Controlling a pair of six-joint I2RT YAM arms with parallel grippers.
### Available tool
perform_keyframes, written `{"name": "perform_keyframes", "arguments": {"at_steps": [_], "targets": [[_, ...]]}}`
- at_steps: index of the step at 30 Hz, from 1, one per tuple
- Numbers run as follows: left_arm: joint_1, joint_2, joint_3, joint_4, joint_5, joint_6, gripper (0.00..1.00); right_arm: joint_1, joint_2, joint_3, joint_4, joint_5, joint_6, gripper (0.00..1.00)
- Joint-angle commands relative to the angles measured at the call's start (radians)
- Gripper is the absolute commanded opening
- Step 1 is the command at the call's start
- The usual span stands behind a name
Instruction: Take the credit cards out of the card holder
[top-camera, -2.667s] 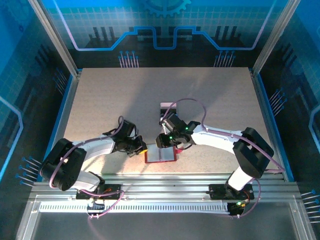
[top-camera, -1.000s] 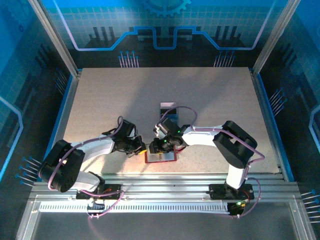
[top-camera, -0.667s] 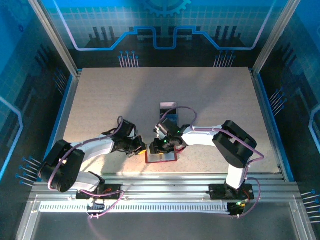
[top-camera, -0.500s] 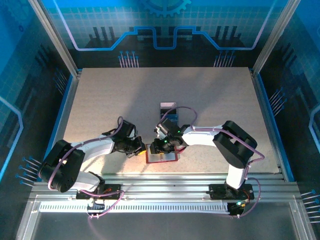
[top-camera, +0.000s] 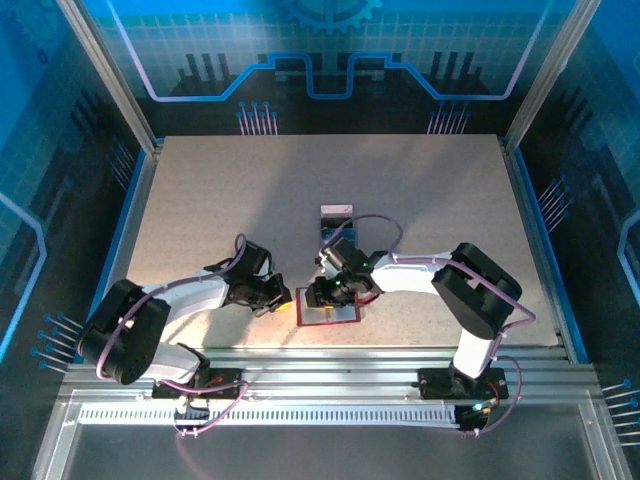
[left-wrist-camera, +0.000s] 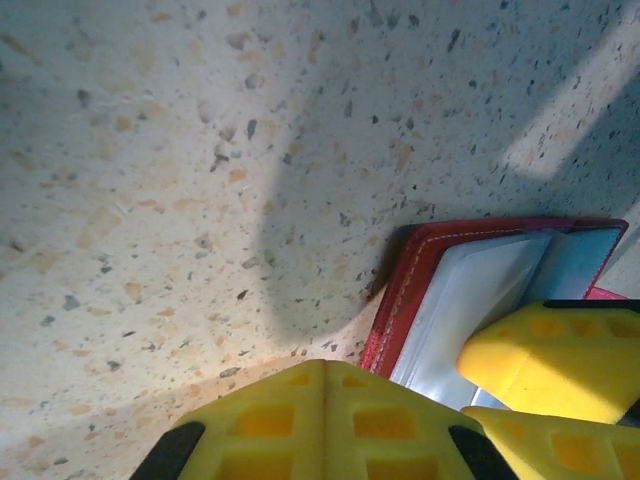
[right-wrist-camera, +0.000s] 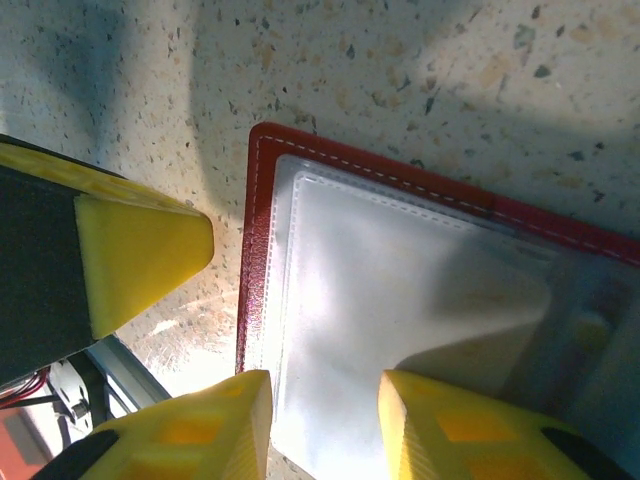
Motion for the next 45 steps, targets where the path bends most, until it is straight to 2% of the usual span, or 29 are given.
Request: {"name": "perform_keyframes", "arguments": {"at_steps": [1,7,15,23,30,45], "targets": [[-0.003,-0.022,0.001,0.000,0.013,0.000,0.03,-0.011,-0.005,-0.027,0.009,-0.014,0.023,0.35],[-0.037,-0.059,0.029,0.013,0.041,-0.034,0.03,-0.015,-0.023,-0.027,0.020,-0.019,0.027,0.35],[-0.084,0.036,0.040,0.054,0.053,-0.039,0.02,-0.018,-0.031,-0.027,0.011,-0.019,0.026,0.35],[-0.086,0.098,0.016,0.065,0.037,-0.030,0.02,-0.017,-0.036,-0.027,0.002,-0.013,0.026,0.35],[-0.086,0.074,0.011,0.029,0.005,-0.024,0.01,-0.028,-0.054,-0.027,-0.056,0.012,-0.003,0.36],[-0.086,0.100,0.033,0.026,0.013,-0.022,0.01,-0.055,-0.093,-0.081,-0.078,0.021,-0.021,0.36]]}}
